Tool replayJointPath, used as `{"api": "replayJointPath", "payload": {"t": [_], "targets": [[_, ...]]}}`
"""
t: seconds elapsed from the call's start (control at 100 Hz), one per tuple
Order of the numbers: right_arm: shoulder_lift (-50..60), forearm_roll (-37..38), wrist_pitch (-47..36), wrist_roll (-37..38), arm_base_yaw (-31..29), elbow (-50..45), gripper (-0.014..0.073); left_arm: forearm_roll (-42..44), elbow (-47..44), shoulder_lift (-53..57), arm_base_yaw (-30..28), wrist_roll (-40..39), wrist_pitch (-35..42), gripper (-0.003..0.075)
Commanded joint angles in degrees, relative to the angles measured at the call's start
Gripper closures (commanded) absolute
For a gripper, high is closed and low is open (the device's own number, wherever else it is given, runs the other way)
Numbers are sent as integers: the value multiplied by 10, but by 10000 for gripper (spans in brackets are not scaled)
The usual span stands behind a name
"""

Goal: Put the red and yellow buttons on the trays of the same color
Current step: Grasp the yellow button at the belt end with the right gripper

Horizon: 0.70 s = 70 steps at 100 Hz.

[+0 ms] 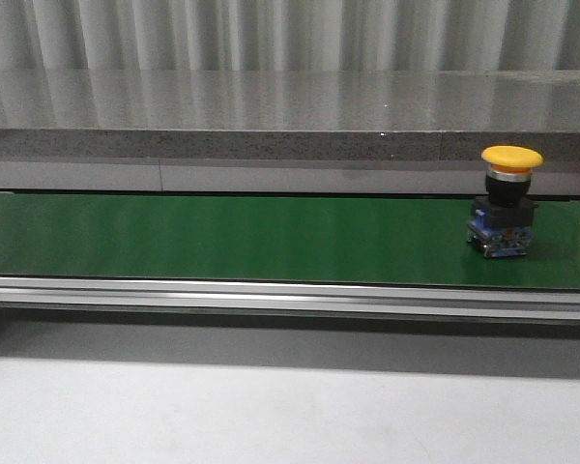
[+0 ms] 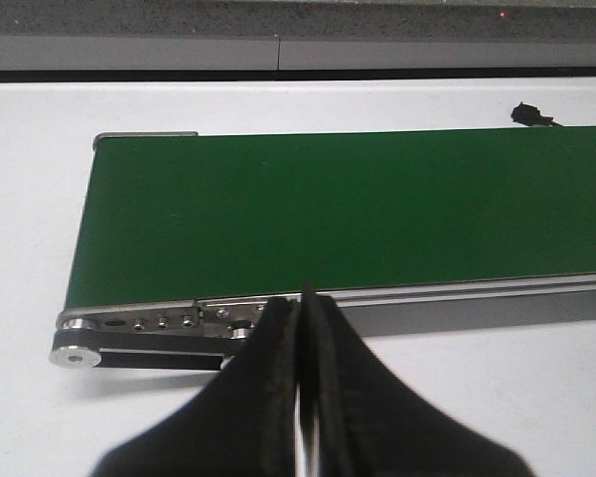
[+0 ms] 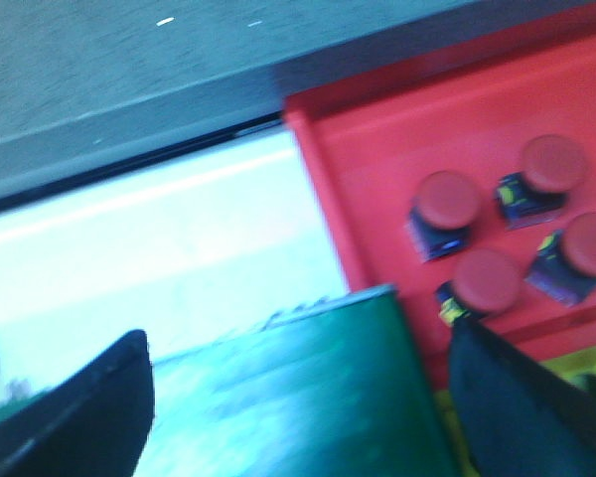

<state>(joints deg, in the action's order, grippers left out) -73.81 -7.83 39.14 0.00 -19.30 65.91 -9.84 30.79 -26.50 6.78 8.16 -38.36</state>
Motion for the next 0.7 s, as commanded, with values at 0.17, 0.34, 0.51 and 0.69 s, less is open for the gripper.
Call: {"api": "replayJointPath", "payload": {"t": [0.17, 0.34, 0.51, 0.69], "targets": [[63, 6, 57, -7, 79, -27, -9, -11, 16, -2, 5, 1, 39, 741], [60, 6, 101, -30, 137, -29, -9, -11, 16, -2, 5, 1, 39, 741], [35, 5, 138, -52, 172, -29, -9, -11, 16, -2, 5, 1, 39, 741], [-5, -2, 140, -75, 190, -29, -9, -11, 16, -2, 5, 1, 39, 741]]}}
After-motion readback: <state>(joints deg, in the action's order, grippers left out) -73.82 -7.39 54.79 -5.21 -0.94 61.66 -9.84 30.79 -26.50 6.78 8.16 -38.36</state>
